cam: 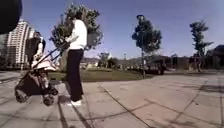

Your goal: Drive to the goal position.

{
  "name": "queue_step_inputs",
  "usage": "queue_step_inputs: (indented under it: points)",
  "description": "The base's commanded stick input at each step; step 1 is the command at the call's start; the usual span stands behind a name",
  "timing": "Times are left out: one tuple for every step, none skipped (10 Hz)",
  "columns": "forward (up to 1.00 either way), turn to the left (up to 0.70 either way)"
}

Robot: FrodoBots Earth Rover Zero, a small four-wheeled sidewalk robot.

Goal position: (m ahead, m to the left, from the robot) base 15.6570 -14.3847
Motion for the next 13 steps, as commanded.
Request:
queue_step_inputs:
  points:
    - [0.0, -0.7]
    - [0.0, -0.7]
    - [0.0, -0.7]
    - [0.0, -0.7]
    - [0.0, -0.7]
    - [0.0, -0.7]
    - [0.0, -0.7]
    - [0.0, -0.7]
    - [0.0, -0.7]
    - [0.0, -0.7]
    - [0.0, -0.7]
    - [0.0, -0.7]
    - [0.0, -0.7]
